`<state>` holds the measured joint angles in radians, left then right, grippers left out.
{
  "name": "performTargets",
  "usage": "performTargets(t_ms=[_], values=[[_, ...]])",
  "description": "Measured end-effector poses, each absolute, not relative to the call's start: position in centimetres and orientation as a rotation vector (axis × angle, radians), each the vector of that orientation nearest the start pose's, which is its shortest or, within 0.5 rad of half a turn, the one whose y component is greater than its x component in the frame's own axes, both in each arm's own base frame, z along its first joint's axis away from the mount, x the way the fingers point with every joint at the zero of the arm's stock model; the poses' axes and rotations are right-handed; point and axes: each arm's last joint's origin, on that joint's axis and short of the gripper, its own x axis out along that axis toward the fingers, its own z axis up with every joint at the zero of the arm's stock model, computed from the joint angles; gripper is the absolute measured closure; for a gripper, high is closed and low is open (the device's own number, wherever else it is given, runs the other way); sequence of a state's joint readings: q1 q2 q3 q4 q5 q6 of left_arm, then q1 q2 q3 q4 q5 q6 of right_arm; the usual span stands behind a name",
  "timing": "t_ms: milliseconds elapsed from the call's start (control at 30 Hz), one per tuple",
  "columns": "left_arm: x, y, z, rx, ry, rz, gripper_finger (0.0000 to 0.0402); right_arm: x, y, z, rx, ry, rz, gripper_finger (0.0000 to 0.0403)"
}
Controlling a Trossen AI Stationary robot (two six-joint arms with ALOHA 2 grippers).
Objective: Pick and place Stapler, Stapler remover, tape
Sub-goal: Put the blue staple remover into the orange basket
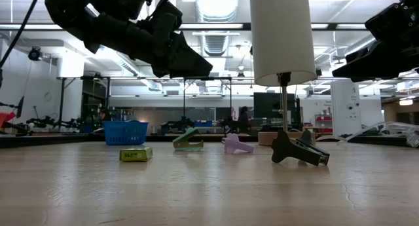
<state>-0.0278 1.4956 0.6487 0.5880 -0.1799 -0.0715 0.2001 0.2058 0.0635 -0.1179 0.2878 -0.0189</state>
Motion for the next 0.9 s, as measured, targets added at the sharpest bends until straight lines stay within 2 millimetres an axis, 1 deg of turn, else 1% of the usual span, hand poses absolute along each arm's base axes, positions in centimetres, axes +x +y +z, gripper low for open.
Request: performTargets(t_ms=[733, 900], values=[[30.05, -0.33, 19.78, -0.045, 0.257, 0.153, 0.0227, 10.44, 1.28, 15.76, -0.082, 0.253, -0.085, 0.0394], [29.85, -0.26, 19.14, -0.052, 0.324, 0.158, 0.0227, 10.44, 1.28, 15.74, -0.082, 0.254, -0.085, 0.0394]])
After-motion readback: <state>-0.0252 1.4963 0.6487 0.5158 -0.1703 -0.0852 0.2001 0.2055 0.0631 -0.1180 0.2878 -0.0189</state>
